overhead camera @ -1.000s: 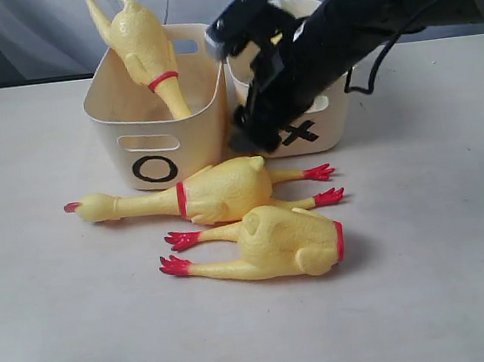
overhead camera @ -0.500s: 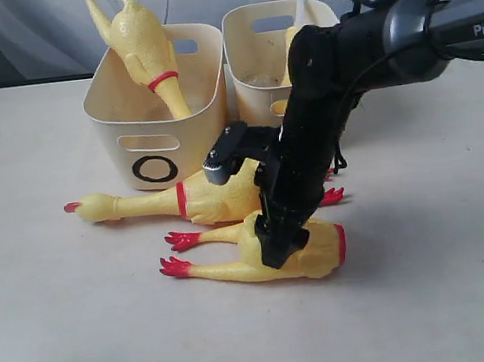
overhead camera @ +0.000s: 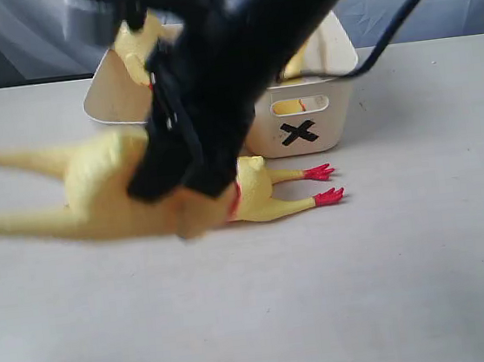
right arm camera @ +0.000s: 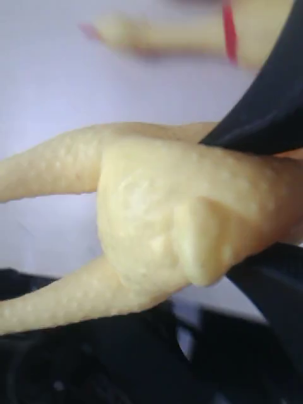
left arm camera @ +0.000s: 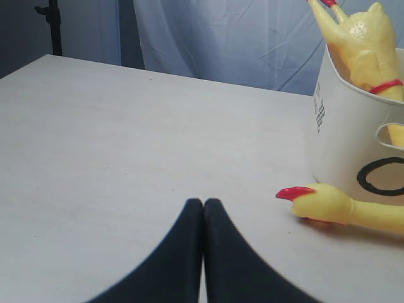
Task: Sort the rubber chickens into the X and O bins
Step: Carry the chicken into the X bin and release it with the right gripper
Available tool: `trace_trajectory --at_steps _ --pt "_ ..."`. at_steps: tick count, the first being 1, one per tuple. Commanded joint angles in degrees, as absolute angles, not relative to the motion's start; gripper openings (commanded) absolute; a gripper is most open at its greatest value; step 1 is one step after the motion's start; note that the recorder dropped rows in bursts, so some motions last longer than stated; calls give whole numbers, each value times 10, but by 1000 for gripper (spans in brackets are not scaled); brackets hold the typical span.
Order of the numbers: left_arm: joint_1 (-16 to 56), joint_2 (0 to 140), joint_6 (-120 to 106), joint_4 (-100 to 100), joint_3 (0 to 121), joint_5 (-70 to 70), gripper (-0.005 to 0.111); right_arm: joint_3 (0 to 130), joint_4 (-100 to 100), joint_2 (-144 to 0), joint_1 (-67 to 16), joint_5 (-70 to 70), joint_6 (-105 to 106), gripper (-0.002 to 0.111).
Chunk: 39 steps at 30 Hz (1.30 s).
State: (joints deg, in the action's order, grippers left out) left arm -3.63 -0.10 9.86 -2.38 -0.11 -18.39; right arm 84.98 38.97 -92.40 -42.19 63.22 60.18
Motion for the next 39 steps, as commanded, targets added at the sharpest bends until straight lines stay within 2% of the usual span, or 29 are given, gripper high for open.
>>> trace_trajectory --at_steps 1,4,7,12,18,20,22,26,27,29,31,32,34,35,39 --pt "-34 0 99 -24 0 -181 0 845 300 -895 -378 247 603 -1" --pt "-34 0 99 -24 0 -181 0 820 311 -930 -338 0 518 -1" --pt "-34 0 99 -24 0 -181 0 814 384 -984 -308 -142 485 -1" --pt "-34 0 99 -24 0 -181 0 814 463 -1072 -280 -182 473 -1" --pt "-34 0 99 -24 0 -181 0 804 585 -1147 -280 -149 468 0" --pt "-34 0 99 -24 0 -181 0 802 610 -1157 -280 -147 468 8" --pt "-34 0 99 -24 0 -181 0 802 616 -1154 -280 -131 468 24" --pt "-34 0 99 -24 0 -181 0 802 597 -1117 -280 -45 485 76" --pt "-34 0 99 -24 0 -181 0 802 593 -1103 -280 -9 497 85" --pt "-34 0 99 -24 0 -181 0 802 550 -1073 -280 76 527 87" --pt "-34 0 99 -24 0 -181 0 802 489 -1049 -280 162 530 79" --pt "-34 0 99 -24 0 -181 0 802 424 -1033 -281 253 556 74" --pt "-34 0 99 -24 0 -181 0 802 343 -1017 -290 355 587 69" --pt "-34 0 99 -24 0 -181 0 802 293 -1014 -298 434 586 69" --pt "-34 0 99 -24 0 -181 0 802 187 -1025 -320 516 583 74"
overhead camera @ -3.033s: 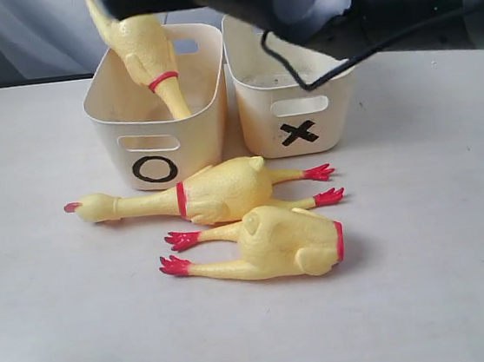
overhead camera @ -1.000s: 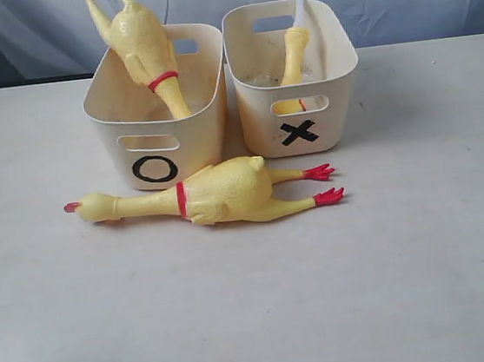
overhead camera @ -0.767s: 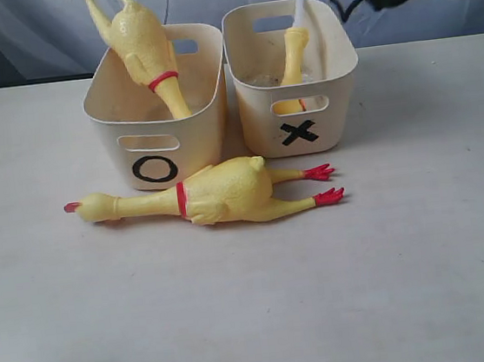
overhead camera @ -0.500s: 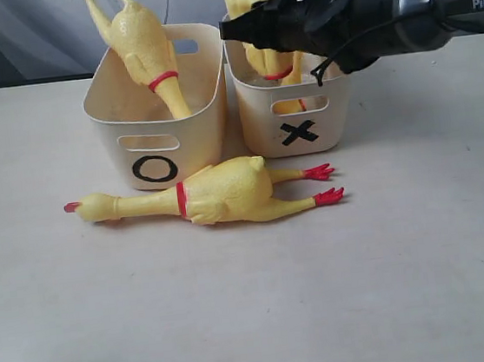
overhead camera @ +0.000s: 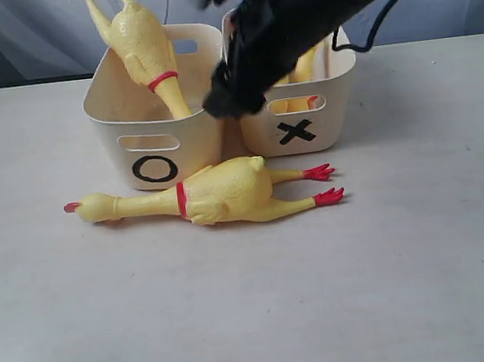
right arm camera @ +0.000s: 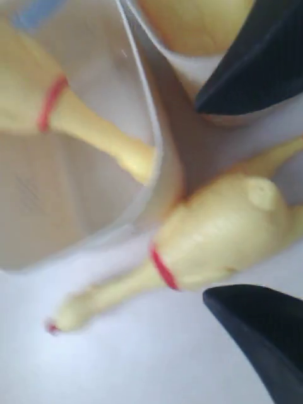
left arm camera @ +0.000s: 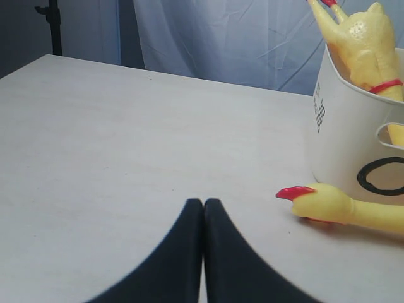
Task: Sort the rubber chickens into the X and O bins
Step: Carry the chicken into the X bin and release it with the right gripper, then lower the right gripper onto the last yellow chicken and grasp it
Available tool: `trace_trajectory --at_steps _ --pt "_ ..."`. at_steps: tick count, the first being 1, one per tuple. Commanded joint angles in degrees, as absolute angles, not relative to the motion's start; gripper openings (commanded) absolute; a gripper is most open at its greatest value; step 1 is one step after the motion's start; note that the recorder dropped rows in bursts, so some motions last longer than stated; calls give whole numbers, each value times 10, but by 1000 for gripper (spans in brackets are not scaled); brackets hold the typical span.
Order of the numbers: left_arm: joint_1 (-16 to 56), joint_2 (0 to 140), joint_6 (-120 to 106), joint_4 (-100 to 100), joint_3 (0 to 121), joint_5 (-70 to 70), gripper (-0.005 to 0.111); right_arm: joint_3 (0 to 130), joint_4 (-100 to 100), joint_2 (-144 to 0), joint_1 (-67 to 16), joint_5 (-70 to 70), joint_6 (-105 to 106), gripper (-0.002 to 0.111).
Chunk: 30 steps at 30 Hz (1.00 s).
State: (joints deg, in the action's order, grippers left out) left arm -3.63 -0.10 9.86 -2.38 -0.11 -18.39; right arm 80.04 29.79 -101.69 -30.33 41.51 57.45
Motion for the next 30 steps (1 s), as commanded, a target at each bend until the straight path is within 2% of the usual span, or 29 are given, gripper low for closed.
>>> trace_trajectory --at_steps 1,4,7,14,20,21,22,23,25,26,30 --pt "-34 0 99 -24 0 -181 0 802 181 -1031 -326 520 583 77" --pt "-34 0 99 -24 0 -181 0 802 175 -1049 -347 512 585 84" --pt "-34 0 99 -24 0 -181 0 802 153 -1072 -368 478 618 87" --pt "-34 0 99 -24 0 -181 0 802 121 -1144 -388 376 639 87" --pt "-34 0 99 -24 0 -181 0 802 65 -1227 -388 407 627 86" --pt "-34 0 99 -24 0 -181 0 802 63 -1235 -390 430 627 79" --pt "-34 0 99 -24 0 -181 0 802 67 -1238 -394 460 627 67" --pt "-34 0 99 -24 0 -181 0 802 67 -1239 -401 492 627 46" --pt "-34 0 99 -24 0 -181 0 802 67 -1232 -414 587 621 -2" --pt "-34 0 99 -24 0 -181 0 802 71 -1227 -422 625 608 4" --pt "-34 0 99 -24 0 -181 0 807 183 -1197 -444 700 610 -1"
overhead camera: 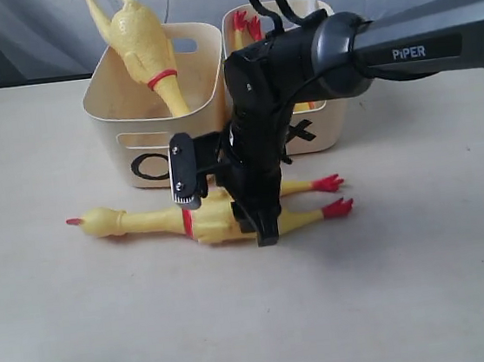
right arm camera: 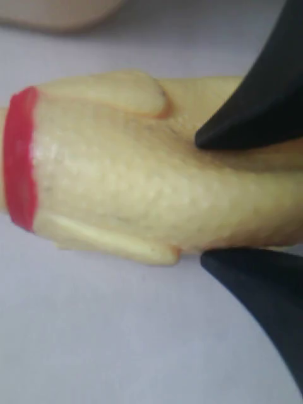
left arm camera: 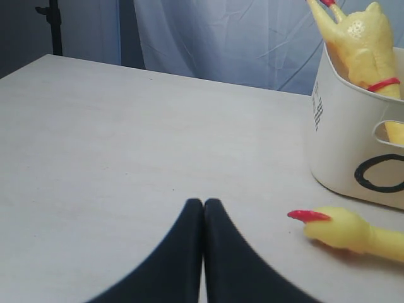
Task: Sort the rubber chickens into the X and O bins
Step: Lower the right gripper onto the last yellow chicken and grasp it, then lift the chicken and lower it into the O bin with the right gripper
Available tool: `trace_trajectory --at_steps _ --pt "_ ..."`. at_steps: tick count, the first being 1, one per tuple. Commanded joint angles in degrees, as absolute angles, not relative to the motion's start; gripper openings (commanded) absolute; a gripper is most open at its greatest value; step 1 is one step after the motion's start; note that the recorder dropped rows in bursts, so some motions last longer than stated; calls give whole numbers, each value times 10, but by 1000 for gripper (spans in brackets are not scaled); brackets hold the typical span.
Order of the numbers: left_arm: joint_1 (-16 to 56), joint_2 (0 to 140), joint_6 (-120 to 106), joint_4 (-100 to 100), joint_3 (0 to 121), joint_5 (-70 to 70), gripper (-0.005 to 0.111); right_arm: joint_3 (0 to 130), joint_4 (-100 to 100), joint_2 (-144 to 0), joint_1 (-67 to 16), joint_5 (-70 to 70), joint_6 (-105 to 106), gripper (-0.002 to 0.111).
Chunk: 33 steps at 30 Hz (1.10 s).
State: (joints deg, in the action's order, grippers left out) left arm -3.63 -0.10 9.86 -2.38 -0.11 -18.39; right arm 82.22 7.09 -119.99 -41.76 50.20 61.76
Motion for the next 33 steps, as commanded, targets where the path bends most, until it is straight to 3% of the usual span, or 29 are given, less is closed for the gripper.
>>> trace_trajectory --at_steps 1,8,19,21,29,33 --pt "-34 0 99 -24 0 -181 0 812 218 -1190 -449 700 615 -1" --pt "-34 0 99 -24 0 -181 0 899 359 -1097 -481 667 715 -1" --pt "-34 0 99 -24 0 -181 0 951 401 -1097 -480 -133 719 -1" --pt "-34 0 99 -24 0 -181 0 951 411 -1116 -479 -212 684 -1" --pt "-34 0 99 -24 0 -181 0 951 343 -1216 -453 -333 443 -1" --pt "-34 0 99 -24 0 -181 0 951 318 -1271 -447 -313 388 -1"
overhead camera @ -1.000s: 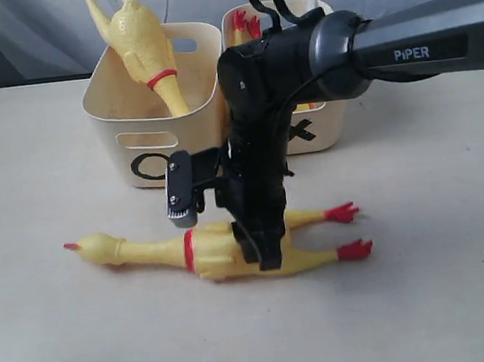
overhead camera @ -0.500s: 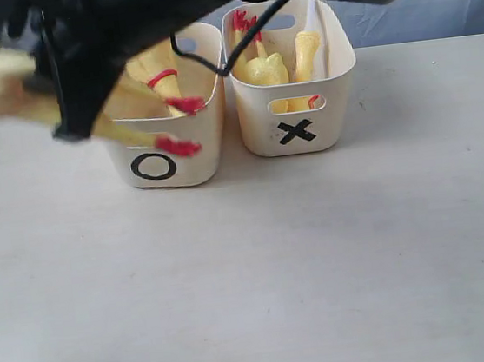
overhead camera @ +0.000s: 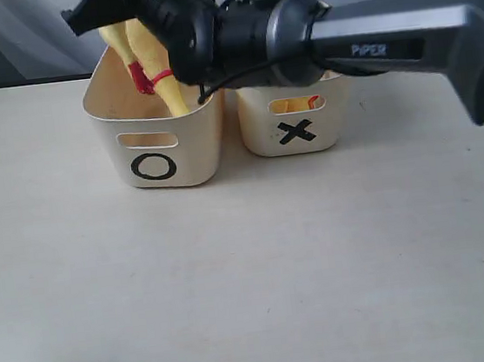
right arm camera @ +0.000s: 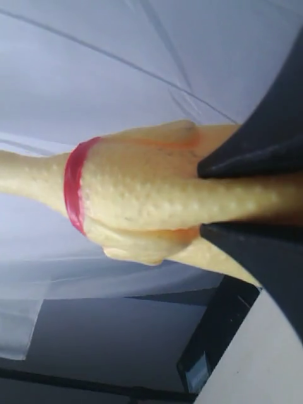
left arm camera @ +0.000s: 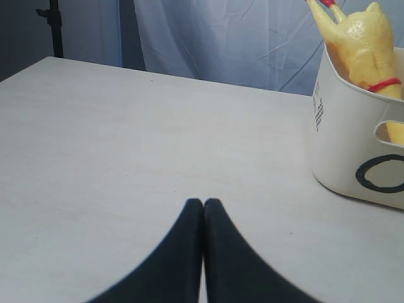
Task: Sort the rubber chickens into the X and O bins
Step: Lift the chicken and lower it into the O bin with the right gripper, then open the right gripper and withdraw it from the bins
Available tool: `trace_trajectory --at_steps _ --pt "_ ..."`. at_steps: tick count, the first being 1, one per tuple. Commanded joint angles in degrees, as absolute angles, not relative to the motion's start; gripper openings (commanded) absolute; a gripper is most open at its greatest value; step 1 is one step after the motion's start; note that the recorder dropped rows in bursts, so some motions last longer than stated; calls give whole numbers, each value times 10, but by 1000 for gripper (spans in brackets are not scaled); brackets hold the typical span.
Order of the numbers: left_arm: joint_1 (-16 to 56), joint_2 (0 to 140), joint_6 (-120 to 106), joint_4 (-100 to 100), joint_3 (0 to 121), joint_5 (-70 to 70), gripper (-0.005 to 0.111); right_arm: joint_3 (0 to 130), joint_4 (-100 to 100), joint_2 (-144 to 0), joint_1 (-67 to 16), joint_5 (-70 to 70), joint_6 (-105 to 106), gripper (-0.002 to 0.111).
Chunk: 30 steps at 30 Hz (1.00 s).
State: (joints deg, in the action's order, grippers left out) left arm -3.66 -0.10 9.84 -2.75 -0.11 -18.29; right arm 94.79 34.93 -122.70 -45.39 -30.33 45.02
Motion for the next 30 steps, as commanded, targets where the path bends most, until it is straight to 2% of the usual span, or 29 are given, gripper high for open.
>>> trace_trajectory --at_steps 1,8,10,13,15,16,17,19,20,22,23,24,25,27,30 --pt "-34 0 99 -24 0 -181 0 951 323 -1280 -447 -302 388 -1" --pt "-34 0 99 -24 0 -181 0 951 336 -1305 -447 -117 446 -1" --pt "-34 0 99 -24 0 -181 0 951 336 -1301 -447 -72 475 7" --pt "-34 0 99 -24 0 -181 0 951 336 -1288 -447 -15 480 38" --pt "-34 0 99 -24 0 -181 0 951 335 -1273 -447 0 480 71" --pt "-34 0 99 -24 0 -181 0 951 335 -1253 -447 16 480 98" --pt "-34 0 99 -24 0 -181 0 951 335 -1240 -446 36 480 104" --pt "-34 0 99 -23 0 -181 0 951 322 -1194 -437 128 472 99" --pt "-34 0 99 -23 0 -181 0 951 289 -1169 -428 185 443 93" --pt "-34 0 99 -23 0 -181 0 951 181 -1122 -408 374 379 71" --pt "-34 0 99 -23 0 -181 0 951 120 -1104 -401 491 348 49" --pt "-34 0 99 -23 0 -181 0 951 64 -1097 -397 652 309 9" --pt "-34 0 99 -23 0 -181 0 949 45 -1097 -394 700 262 4" --pt "-34 0 99 -23 0 -181 0 919 45 -1089 -393 700 91 11" --pt "-34 0 99 -25 0 -181 0 916 39 -1090 -394 700 29 12"
